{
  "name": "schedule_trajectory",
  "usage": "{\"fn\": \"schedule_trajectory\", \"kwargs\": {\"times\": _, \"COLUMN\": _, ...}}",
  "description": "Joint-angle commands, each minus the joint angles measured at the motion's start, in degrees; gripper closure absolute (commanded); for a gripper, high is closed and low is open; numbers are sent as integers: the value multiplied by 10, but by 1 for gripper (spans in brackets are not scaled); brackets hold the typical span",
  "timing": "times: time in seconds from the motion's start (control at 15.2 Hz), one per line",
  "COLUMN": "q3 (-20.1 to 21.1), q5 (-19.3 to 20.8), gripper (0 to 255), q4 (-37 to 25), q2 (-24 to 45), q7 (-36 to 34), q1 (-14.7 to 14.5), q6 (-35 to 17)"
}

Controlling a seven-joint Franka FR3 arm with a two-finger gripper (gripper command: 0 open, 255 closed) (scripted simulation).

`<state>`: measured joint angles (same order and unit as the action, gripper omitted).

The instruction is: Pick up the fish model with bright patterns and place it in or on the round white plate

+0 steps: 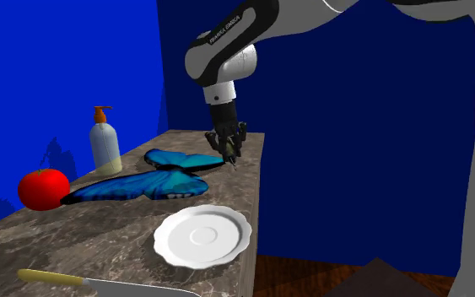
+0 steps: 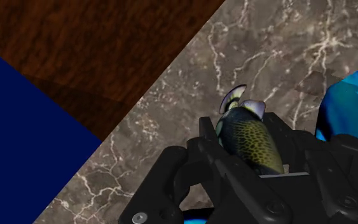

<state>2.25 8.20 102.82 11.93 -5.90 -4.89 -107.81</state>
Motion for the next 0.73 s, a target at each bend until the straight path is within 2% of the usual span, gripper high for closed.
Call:
{"fn": "schedule_trajectory", "kwargs": {"times": 0.0, "q3": 8, "q5": -2, "gripper": 255, "q4": 38, "q2": -27, "q7": -21, "q1": -11, "q6": -8}}
{"fn": "schedule_trajectory", "kwargs": {"times": 0.66, "q3": 63, "q5": -25, "gripper": 255, "q4": 179, "q2": -139, "q7": -127, "q1": -70, "q6": -26}}
